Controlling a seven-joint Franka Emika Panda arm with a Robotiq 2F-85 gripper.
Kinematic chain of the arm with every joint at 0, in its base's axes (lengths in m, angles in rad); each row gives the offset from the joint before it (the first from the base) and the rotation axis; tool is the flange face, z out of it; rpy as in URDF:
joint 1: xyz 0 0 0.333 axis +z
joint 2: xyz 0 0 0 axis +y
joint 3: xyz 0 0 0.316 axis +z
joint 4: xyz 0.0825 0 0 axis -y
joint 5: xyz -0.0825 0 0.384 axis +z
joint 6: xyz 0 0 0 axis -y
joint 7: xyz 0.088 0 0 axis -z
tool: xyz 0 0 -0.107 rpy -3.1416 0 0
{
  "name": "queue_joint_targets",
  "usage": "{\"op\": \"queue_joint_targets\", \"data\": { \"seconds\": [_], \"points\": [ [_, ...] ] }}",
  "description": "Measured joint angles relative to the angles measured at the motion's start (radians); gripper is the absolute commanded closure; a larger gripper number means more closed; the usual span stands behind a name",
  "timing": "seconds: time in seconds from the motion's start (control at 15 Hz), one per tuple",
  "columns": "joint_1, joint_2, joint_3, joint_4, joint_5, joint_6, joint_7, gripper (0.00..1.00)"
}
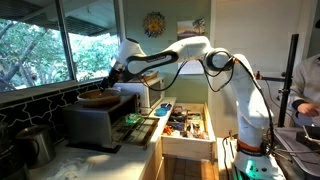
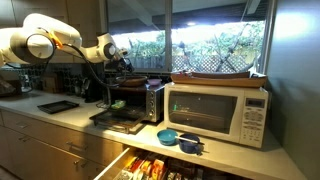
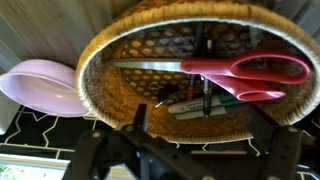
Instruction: Put the scissors on the oven tray
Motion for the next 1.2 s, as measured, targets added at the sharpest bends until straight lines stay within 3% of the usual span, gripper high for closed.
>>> {"op": "queue_joint_targets", "data": {
  "seconds": [0.27, 0.53, 0.6, 0.67, 0.8, 0.87, 0.93, 1.07, 1.2],
  "points": [
    [-0.006, 0.042, -0.015, 0.001, 0.015, 0.0, -0.091, 0.0],
    [-0.014, 0.075, 0.001, 0.031, 0.113, 0.0, -0.225, 0.02],
    [-0.015, 0.082, 0.006, 0.04, 0.133, 0.0, -0.253, 0.18],
    [-0.015, 0.09, 0.012, 0.049, 0.155, 0.0, -0.276, 0.17],
    [-0.015, 0.106, 0.022, 0.071, 0.189, 0.0, -0.305, 0.33],
    [-0.015, 0.112, 0.026, 0.079, 0.204, 0.0, -0.314, 0.33],
    [-0.015, 0.116, 0.028, 0.089, 0.21, -0.007, -0.317, 0.21],
    [-0.016, 0.119, 0.037, 0.103, 0.236, -0.025, -0.328, 0.07],
    [-0.03, 0.118, 0.062, 0.116, 0.286, -0.037, -0.362, 0.0]
  ]
}}
